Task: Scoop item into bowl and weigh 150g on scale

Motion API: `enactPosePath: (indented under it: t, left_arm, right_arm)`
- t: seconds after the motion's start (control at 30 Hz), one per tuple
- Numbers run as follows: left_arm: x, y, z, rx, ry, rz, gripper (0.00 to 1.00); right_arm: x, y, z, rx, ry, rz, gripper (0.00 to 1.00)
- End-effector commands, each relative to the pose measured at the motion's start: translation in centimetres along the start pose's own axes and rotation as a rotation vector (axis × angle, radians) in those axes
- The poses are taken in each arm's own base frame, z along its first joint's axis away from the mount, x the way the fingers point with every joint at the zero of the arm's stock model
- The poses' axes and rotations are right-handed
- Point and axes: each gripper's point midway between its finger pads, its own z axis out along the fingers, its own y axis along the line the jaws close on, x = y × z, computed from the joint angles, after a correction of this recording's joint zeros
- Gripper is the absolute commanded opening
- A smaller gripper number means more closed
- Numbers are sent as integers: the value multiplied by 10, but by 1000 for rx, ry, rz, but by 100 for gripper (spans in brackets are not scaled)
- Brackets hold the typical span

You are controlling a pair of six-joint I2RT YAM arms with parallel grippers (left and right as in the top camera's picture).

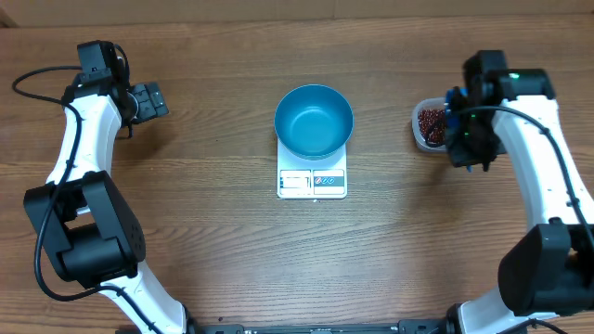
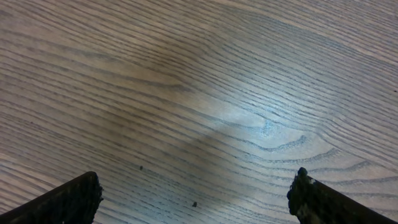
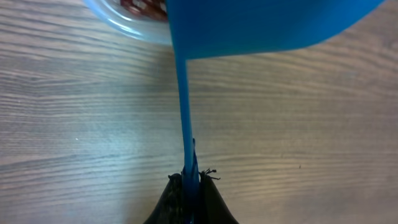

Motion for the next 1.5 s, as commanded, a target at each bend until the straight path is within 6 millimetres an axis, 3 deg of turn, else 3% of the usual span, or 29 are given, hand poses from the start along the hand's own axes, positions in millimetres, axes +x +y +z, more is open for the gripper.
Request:
enactPosePath:
  t: [0.0,0.07,0.17,0.27,0.43,0.67,1.2,1.47]
  left_arm:
    - [-5,1,-2,-10,-15,6,100]
    - [-5,0,-2,-9,-15,6,99]
    - [-5,0,-2,-9,-15,6,100]
    - [-5,0,-2,-9,-15,6,100]
    - [-5,0,-2,-9,-15,6,100]
    - [-5,1,-2,-10,-15,6,100]
    - [-5,0,-2,-9,-15,6,100]
    - [-5,0,-2,-9,-15,6,100]
  right_arm:
    - [4,-1,4,36,58,9,3]
    - [13,-2,-5,32,109,27,3]
    - [0,-8,-31,39,48,71,3]
    - [-6,-17,-40,80,14,75,3]
    - [7,-31,-24,185,109,73,3]
    - [1,-42,-1,284,134,82,3]
    - [-1,-28,42,243,123,60,4]
    - [-3,-32,56,281,118,-28,4]
